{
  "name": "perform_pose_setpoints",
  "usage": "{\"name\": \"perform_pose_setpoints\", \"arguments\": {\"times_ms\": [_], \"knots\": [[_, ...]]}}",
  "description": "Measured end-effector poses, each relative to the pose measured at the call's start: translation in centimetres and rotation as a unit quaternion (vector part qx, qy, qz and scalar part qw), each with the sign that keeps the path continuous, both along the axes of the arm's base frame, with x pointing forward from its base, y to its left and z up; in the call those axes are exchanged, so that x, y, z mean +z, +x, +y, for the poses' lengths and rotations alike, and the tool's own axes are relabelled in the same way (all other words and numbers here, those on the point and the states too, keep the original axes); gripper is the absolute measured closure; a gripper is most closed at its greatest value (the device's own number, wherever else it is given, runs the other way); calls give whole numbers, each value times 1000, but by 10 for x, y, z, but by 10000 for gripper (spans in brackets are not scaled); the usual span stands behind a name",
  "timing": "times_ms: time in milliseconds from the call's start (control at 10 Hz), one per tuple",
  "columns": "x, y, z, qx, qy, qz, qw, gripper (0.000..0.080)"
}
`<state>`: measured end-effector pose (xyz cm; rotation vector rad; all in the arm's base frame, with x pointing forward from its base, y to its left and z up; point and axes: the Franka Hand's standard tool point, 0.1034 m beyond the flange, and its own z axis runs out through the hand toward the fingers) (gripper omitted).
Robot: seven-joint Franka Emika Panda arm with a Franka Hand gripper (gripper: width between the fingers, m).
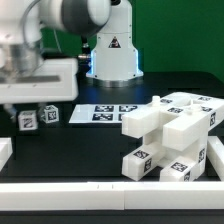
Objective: Assemble chair
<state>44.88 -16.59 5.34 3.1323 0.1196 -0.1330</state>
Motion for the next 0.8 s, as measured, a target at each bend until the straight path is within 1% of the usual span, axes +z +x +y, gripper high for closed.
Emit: {"name": "perform_pose_setpoints", "arguments": {"times_ms": [100, 200, 300, 500, 700, 800], "knots": [[24, 18, 24, -9, 13, -5, 1000, 518], [47, 28, 39, -19, 28, -4, 999, 518], [63, 34, 45, -20, 34, -9, 999, 518], [57, 29, 45, -19, 33, -1, 999, 518], [57, 30, 45, -19, 33, -2, 999, 518], [59, 32, 49, -23, 32, -2, 999, 518]]}}
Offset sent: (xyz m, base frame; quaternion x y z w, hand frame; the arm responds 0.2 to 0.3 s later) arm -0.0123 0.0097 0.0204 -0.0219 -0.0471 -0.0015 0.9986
